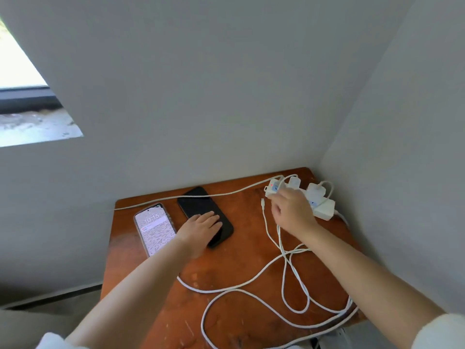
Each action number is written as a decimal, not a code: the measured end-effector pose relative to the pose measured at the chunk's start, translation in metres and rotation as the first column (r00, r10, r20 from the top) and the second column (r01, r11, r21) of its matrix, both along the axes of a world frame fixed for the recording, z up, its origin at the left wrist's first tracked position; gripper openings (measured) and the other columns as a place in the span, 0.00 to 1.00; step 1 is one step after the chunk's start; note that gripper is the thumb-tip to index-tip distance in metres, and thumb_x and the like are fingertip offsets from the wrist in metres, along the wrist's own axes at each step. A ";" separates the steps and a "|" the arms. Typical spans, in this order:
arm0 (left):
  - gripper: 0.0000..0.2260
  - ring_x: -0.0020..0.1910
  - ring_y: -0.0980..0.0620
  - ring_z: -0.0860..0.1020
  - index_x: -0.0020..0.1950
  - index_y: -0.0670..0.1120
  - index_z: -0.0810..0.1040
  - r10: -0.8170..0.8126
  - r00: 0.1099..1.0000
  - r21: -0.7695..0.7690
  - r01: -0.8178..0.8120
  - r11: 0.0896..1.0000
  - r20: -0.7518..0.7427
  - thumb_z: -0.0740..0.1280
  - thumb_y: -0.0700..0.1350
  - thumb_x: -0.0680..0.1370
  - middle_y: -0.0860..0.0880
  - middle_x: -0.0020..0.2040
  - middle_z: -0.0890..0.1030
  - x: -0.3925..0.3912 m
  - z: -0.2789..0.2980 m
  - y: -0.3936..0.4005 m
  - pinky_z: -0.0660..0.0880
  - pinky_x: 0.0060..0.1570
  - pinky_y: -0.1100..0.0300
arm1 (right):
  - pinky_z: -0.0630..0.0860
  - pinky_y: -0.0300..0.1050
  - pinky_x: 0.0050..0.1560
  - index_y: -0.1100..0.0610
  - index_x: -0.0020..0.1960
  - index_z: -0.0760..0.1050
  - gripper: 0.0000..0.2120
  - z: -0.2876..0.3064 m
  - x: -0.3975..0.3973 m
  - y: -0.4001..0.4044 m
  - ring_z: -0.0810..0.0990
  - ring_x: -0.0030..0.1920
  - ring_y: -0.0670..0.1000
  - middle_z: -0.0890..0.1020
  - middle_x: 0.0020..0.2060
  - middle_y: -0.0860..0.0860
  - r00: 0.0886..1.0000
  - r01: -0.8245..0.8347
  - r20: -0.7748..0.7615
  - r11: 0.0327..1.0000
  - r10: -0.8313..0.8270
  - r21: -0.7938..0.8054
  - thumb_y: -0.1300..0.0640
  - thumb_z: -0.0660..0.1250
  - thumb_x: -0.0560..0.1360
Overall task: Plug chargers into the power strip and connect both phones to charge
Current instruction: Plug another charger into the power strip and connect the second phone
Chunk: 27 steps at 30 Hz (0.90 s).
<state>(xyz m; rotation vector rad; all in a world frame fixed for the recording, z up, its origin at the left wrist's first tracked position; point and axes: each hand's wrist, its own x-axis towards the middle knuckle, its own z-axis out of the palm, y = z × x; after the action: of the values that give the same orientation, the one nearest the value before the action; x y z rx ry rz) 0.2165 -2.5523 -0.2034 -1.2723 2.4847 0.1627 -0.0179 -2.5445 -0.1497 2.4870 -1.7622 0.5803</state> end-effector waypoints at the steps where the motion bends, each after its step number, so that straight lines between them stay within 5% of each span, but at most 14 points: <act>1: 0.30 0.75 0.49 0.44 0.74 0.47 0.47 -0.016 0.997 -0.002 0.016 1.000 0.070 0.59 0.35 0.77 0.47 0.77 0.48 0.003 0.002 -0.004 0.47 0.72 0.53 | 0.79 0.54 0.43 0.65 0.49 0.79 0.07 -0.011 0.015 0.004 0.81 0.44 0.60 0.83 0.42 0.62 1.000 -0.015 0.028 0.991 0.012 0.130 0.67 0.66 0.71; 4: 0.32 0.75 0.48 0.44 0.74 0.46 0.46 -0.103 0.973 0.002 0.105 0.994 0.208 0.60 0.36 0.76 0.46 0.77 0.47 0.003 0.008 -0.014 0.48 0.72 0.51 | 0.66 0.51 0.67 0.60 0.67 0.65 0.18 -0.047 0.040 0.000 0.65 0.68 0.57 0.69 0.68 0.59 0.982 0.179 -0.020 0.881 -0.189 0.438 0.58 0.58 0.78; 6: 0.32 0.75 0.48 0.44 0.74 0.45 0.45 -0.169 0.949 0.003 0.174 0.985 0.265 0.60 0.37 0.77 0.46 0.77 0.46 -0.003 0.008 -0.019 0.48 0.72 0.51 | 0.60 0.50 0.70 0.58 0.71 0.57 0.23 -0.058 0.046 -0.007 0.58 0.72 0.58 0.61 0.72 0.59 0.949 0.312 -0.123 0.822 -0.289 0.476 0.57 0.58 0.78; 11: 0.29 0.75 0.49 0.43 0.74 0.44 0.42 -0.290 0.882 0.045 0.295 0.955 0.372 0.57 0.40 0.79 0.46 0.77 0.43 -0.019 0.002 -0.028 0.47 0.72 0.51 | 0.72 0.46 0.59 0.62 0.60 0.72 0.12 -0.064 0.043 -0.018 0.71 0.59 0.56 0.74 0.58 0.58 0.929 0.370 -0.176 0.784 -0.327 0.499 0.64 0.59 0.77; 17: 0.33 0.75 0.48 0.44 0.74 0.43 0.42 -0.348 0.879 0.093 0.337 0.937 0.324 0.60 0.38 0.77 0.44 0.77 0.44 -0.017 0.000 -0.036 0.45 0.72 0.52 | 0.73 0.41 0.42 0.60 0.51 0.74 0.06 -0.062 0.043 -0.007 0.78 0.48 0.54 0.80 0.49 0.56 0.920 0.310 0.006 0.738 -0.391 0.600 0.64 0.62 0.75; 22: 0.39 0.74 0.44 0.50 0.74 0.41 0.46 -0.395 0.889 0.163 0.365 0.917 0.231 0.68 0.35 0.71 0.41 0.76 0.51 -0.020 0.008 -0.050 0.48 0.72 0.53 | 0.74 0.44 0.50 0.64 0.61 0.71 0.15 -0.051 0.047 0.004 0.78 0.54 0.56 0.80 0.54 0.59 0.849 0.195 0.213 0.662 -0.483 0.724 0.62 0.62 0.75; 25: 0.43 0.74 0.42 0.52 0.74 0.40 0.47 -0.394 0.893 0.176 0.361 0.916 0.216 0.72 0.38 0.68 0.40 0.75 0.52 -0.021 0.013 -0.053 0.49 0.72 0.53 | 0.72 0.46 0.42 0.68 0.48 0.75 0.11 -0.039 0.047 0.008 0.78 0.44 0.56 0.78 0.36 0.56 0.874 0.157 0.245 0.720 -0.420 0.676 0.60 0.59 0.77; 27: 0.45 0.73 0.41 0.53 0.74 0.41 0.48 -0.371 0.912 0.153 0.347 0.925 0.174 0.74 0.43 0.67 0.39 0.75 0.53 -0.021 0.016 -0.053 0.51 0.72 0.52 | 0.70 0.45 0.45 0.64 0.49 0.75 0.11 -0.030 0.047 0.009 0.76 0.45 0.56 0.75 0.36 0.53 0.925 0.136 0.202 0.775 -0.323 0.617 0.59 0.56 0.79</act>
<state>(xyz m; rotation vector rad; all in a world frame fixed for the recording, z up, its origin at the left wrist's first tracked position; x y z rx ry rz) 0.1956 -2.6052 -0.1878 -0.7250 2.4402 0.0839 0.0293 -2.5357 -0.1793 2.5549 -2.6915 0.4484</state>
